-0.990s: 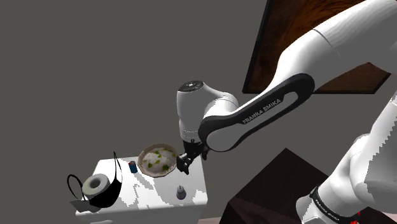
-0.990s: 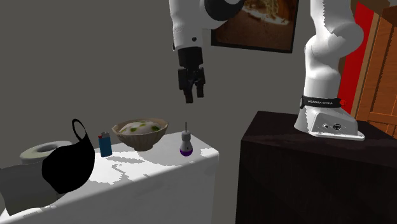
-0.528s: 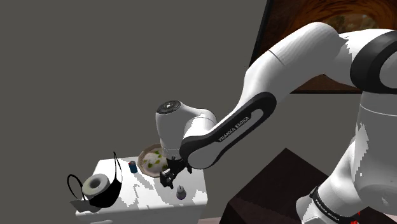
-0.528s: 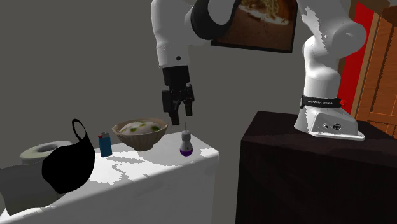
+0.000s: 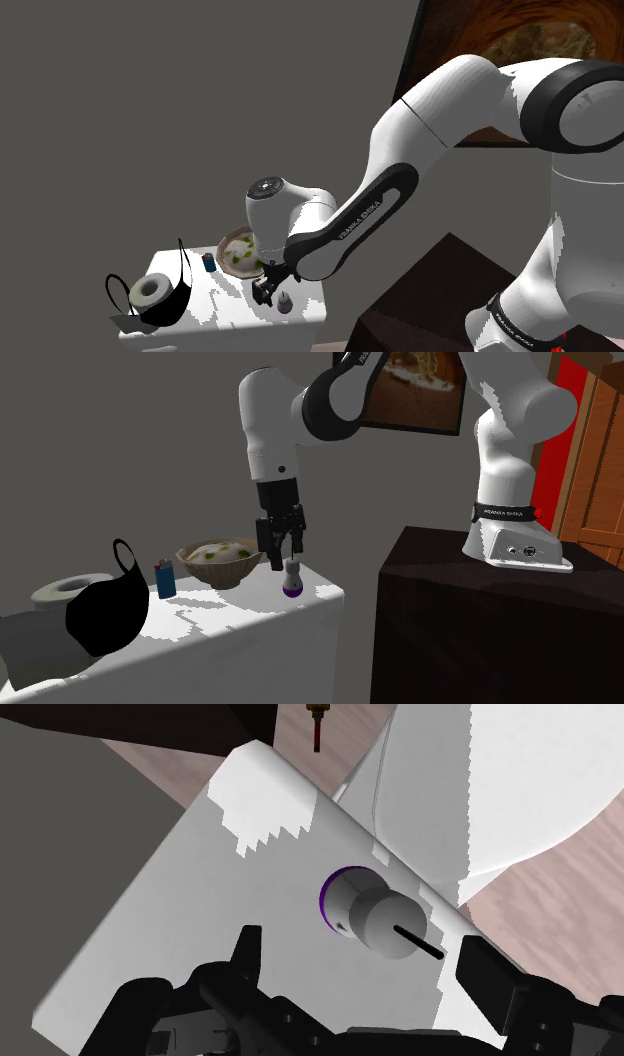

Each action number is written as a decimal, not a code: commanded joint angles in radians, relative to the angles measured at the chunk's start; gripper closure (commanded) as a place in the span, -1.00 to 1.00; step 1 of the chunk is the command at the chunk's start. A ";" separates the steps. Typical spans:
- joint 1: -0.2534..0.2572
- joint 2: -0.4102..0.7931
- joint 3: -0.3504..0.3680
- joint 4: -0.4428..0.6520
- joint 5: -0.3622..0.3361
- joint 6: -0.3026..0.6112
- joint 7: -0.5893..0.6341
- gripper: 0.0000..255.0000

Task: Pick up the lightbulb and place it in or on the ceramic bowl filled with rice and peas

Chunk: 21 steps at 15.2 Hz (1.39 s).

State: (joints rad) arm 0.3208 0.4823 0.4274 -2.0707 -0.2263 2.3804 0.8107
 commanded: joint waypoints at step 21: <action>-0.014 -0.051 0.020 -0.001 0.028 -0.046 -0.016 1.00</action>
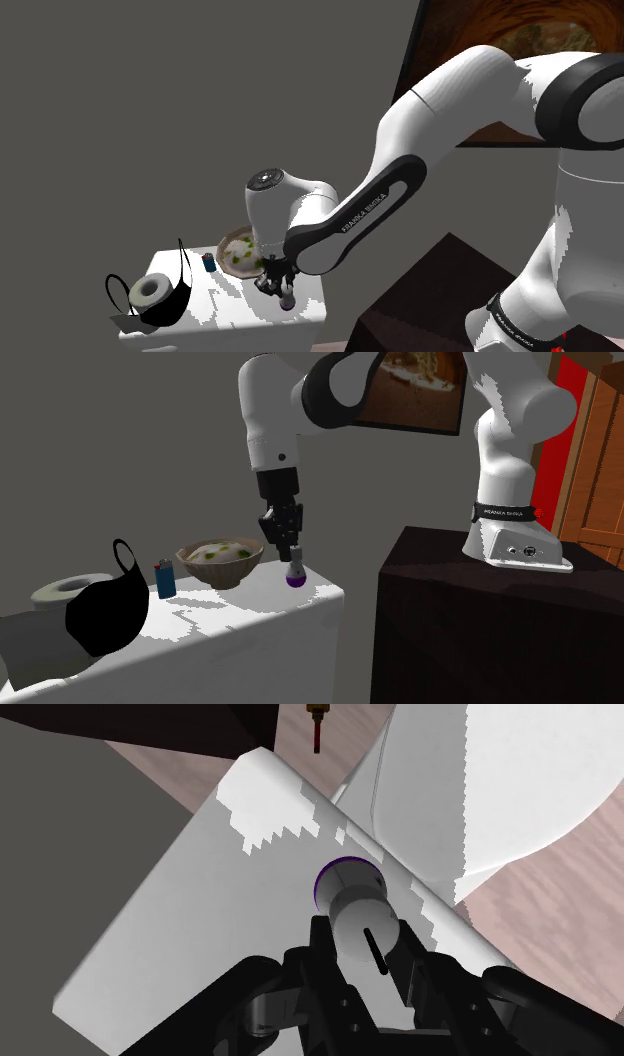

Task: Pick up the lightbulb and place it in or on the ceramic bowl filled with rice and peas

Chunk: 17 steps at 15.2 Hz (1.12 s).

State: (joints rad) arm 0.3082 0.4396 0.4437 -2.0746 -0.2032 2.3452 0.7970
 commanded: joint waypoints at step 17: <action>-0.041 -0.171 0.053 0.041 0.102 -0.194 -0.060 1.00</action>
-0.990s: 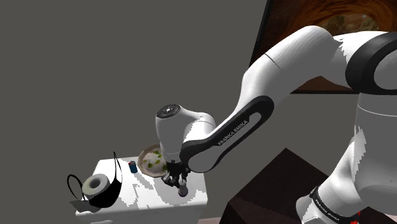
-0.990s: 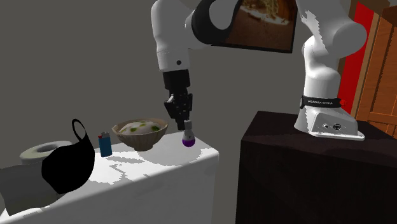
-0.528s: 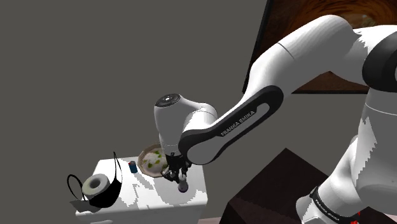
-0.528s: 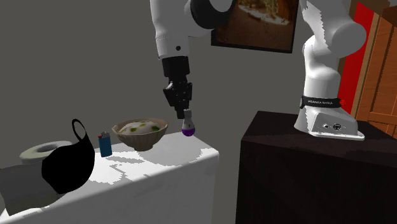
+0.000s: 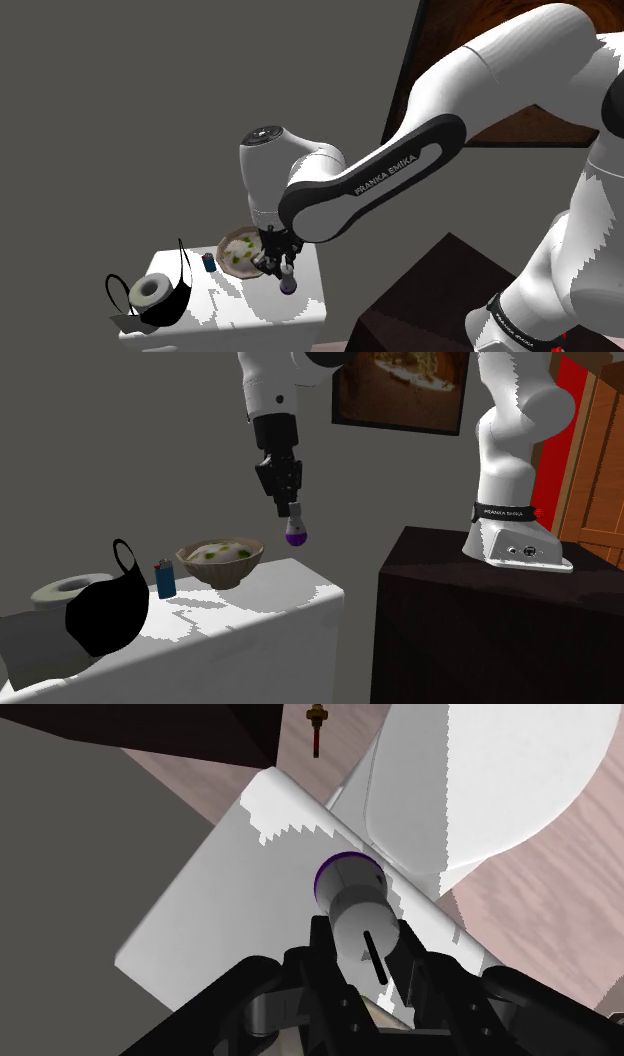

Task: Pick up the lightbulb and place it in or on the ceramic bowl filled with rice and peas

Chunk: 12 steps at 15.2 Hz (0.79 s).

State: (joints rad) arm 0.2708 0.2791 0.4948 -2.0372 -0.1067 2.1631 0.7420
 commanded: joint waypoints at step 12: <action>-0.017 -0.055 0.008 0.099 0.035 -0.148 -0.036 1.00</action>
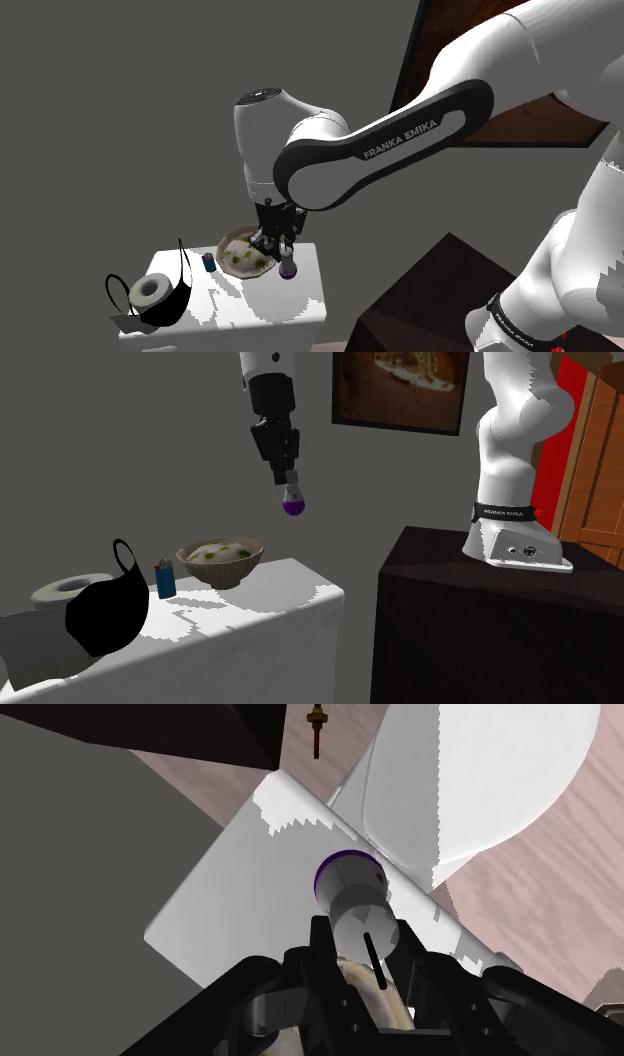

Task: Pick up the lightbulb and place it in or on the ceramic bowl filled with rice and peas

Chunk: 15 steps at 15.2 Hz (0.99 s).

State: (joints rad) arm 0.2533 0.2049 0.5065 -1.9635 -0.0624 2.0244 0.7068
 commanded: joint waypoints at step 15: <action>0.060 0.484 -0.101 0.725 -0.165 -0.269 -0.082 1.00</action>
State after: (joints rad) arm 0.3200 0.6692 0.4161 -1.2459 -0.2226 1.7461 0.6302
